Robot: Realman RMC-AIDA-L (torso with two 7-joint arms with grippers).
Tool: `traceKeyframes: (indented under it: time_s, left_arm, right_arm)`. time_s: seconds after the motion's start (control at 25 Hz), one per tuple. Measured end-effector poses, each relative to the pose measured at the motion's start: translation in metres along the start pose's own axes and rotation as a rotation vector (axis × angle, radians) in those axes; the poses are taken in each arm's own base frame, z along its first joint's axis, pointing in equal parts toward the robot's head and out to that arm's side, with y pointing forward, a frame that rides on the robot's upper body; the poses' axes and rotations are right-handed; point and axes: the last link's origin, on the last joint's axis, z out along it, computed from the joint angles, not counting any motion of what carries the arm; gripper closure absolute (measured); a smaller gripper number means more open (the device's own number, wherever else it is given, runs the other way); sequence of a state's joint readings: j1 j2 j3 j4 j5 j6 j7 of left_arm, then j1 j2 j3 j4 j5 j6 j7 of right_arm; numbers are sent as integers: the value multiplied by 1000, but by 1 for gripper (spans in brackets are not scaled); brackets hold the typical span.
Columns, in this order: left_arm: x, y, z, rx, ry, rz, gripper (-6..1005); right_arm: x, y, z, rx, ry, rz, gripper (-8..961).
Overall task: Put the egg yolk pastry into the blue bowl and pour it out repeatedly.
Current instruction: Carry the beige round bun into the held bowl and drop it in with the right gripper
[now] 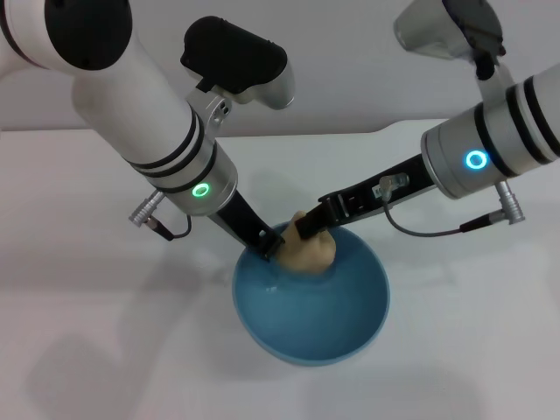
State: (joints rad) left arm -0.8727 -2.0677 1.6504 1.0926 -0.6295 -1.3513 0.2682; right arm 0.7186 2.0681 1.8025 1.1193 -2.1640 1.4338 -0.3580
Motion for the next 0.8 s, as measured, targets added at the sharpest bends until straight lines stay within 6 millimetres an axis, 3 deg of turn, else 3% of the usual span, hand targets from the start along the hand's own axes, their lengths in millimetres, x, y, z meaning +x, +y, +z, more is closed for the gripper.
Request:
traceKeyframes:
  time_s: [0.28,0.56,0.8]
  left_arm:
    - [2,-1,1,4,15,-6,1000]
    - [3,-3,1,11,21,-9,1000]
    - [2,-5,0,16,26,-15,1000]
  right_arm:
    - [10,11,4,-77,50,4,952]
    - [22,4,2,-86,73,43,952]
    - [23,0,-1,-83,61,63,834]
